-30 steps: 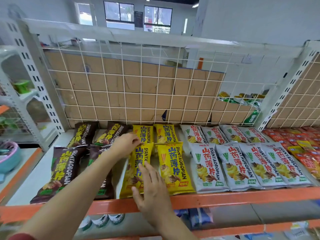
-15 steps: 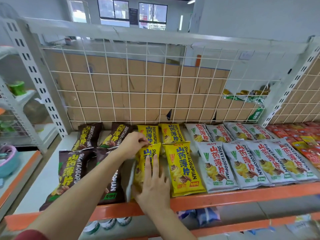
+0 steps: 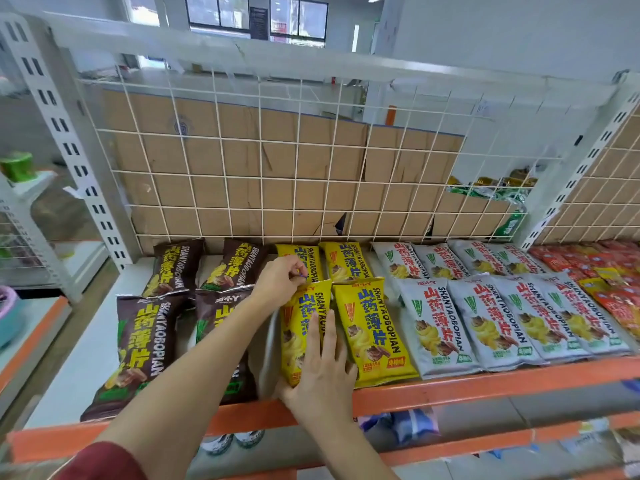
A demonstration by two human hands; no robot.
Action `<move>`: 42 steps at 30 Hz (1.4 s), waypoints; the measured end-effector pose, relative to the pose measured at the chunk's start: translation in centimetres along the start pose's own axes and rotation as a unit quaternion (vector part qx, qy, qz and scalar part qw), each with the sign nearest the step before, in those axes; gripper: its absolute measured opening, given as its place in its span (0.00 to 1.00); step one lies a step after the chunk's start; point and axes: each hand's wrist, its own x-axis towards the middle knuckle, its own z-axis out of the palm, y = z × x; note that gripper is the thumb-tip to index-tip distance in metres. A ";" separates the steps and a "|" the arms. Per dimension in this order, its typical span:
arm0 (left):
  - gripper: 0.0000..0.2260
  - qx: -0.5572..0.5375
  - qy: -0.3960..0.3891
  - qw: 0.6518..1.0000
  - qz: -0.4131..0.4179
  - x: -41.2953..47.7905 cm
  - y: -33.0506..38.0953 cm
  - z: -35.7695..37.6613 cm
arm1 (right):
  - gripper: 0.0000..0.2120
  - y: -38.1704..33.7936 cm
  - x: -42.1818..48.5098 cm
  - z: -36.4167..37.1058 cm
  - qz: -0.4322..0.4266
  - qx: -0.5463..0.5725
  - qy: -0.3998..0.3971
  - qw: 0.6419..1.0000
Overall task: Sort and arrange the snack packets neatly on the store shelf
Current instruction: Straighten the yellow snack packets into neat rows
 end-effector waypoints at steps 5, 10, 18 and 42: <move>0.07 0.004 -0.007 1.000 0.001 0.0 0.2 0.1 | 0.58 -0.2 -0.1 -0.2 0.002 -0.003 0.009 1.000; 0.06 0.027 -0.008 1.000 0.011 -0.4 0.3 0.0 | 0.56 0.0 -0.4 -0.3 -0.012 -0.009 0.023 1.000; 0.10 0.114 0.075 0.986 0.095 -5.0 0.7 -3.3 | 0.30 3.5 -1.0 -3.1 -0.104 0.047 0.110 0.987; 0.15 0.213 0.171 0.960 -0.062 -32.5 -2.9 -10.5 | 0.28 11.6 -8.5 -5.5 -0.186 0.206 -0.025 0.960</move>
